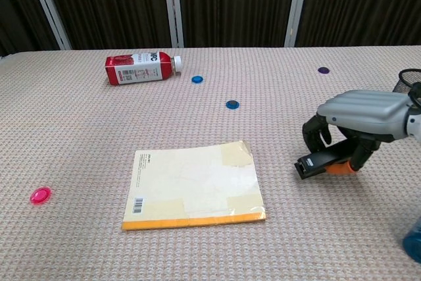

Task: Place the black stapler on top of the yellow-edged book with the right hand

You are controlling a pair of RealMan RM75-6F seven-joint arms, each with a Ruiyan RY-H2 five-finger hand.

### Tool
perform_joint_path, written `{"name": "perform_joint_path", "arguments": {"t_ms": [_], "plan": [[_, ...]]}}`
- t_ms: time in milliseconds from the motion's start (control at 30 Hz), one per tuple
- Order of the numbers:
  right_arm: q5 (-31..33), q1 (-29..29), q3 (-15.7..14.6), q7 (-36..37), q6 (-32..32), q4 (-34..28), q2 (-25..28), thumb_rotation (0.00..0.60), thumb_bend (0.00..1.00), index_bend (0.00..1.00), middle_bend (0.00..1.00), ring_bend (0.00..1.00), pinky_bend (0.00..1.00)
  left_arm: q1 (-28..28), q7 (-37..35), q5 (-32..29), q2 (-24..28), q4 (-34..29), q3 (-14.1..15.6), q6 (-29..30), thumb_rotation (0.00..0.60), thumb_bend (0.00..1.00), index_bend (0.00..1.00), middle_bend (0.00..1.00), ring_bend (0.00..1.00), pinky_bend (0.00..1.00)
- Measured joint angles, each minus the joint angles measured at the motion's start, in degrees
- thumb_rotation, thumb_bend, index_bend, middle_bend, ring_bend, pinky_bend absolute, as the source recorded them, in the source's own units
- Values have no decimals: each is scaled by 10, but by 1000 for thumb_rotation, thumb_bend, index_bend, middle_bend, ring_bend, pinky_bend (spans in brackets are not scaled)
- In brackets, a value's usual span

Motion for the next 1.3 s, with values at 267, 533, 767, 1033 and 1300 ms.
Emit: {"name": "perform_joint_path", "arguments": {"t_ms": [267, 533, 767, 1033, 1300], "plan": [[36, 0, 12, -111, 17, -86, 0, 600, 262, 664, 505, 449, 608, -7, -17, 18, 5, 1, 3, -5, 600, 296, 7, 1, 32, 144], [122, 28, 35, -251, 18, -135, -61, 600, 254, 677, 518, 464, 626, -13, -51, 25, 12, 10, 2, -16, 600, 295, 7, 2, 32, 143], [195, 69, 59, -307, 16, -132, -141, 600, 250, 681, 520, 472, 635, -19, -67, 29, 14, 19, 4, -29, 600, 296, 7, 2, 32, 143], [254, 119, 85, -340, 16, -93, -209, 600, 250, 681, 520, 474, 641, -24, -75, 26, 13, 30, 4, -39, 600, 295, 8, 3, 32, 143], [282, 139, 93, -338, 20, -56, -240, 600, 233, 478, 432, 405, 622, -23, -77, 30, 13, 29, 7, -35, 600, 295, 7, 3, 32, 143]]}}
